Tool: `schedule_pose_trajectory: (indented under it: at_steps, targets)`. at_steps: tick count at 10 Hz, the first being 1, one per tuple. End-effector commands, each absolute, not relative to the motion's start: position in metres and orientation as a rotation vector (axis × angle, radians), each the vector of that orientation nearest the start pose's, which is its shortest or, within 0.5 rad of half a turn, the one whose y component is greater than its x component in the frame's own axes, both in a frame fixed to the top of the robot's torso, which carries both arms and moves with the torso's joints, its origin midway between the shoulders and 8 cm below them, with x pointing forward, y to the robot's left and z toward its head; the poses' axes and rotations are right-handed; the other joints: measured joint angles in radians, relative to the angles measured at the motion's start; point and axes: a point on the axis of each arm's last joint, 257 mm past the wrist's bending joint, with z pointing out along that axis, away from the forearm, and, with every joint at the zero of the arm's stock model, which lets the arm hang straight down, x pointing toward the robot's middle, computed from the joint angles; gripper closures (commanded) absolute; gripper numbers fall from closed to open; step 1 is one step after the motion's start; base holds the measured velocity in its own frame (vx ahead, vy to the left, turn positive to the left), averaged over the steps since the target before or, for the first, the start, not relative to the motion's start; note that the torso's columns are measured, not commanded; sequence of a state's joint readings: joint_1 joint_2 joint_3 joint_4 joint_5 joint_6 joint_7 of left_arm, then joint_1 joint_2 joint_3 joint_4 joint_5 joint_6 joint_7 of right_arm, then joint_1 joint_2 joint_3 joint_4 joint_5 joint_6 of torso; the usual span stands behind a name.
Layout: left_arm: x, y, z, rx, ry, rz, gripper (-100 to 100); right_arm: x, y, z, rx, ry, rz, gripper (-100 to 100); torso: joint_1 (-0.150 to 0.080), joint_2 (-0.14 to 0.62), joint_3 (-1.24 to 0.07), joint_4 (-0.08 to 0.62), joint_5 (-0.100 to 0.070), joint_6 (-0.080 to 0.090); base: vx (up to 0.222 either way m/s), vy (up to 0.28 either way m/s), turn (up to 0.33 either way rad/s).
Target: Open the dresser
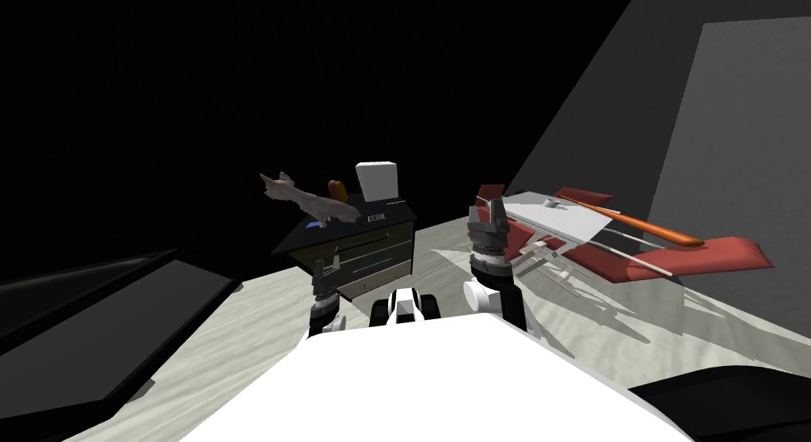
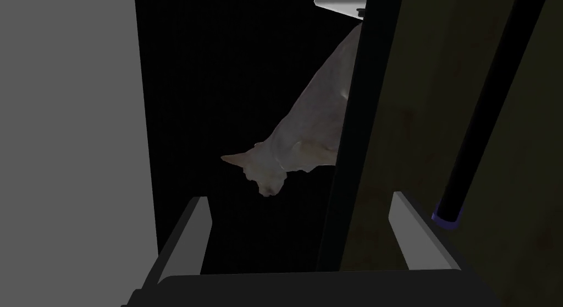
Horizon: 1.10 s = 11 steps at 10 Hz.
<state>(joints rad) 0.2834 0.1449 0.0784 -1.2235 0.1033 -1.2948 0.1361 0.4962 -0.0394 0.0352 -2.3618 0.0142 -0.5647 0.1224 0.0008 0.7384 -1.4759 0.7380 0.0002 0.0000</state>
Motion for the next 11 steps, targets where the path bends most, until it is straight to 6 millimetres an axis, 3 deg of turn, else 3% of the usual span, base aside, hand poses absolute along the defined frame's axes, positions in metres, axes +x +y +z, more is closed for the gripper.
schedule_pose_trajectory:
  at_steps: [1,11]
  targets:
    - [0.333,0.344,-0.211,-0.754,0.630,-1.362,-100,0.316,-0.255,0.071,0.464,0.570,1.249,0,-0.001,0.000,0.000,0.000,0.000,0.000,0.072,-0.075,0.035]
    - [0.311,0.362,-0.265,-0.851,0.632,-1.330,-100,0.316,-0.255,0.071,0.464,0.570,1.249,0,-0.003,-0.001,0.000,0.000,-0.001,0.000,0.090,-0.090,0.046]
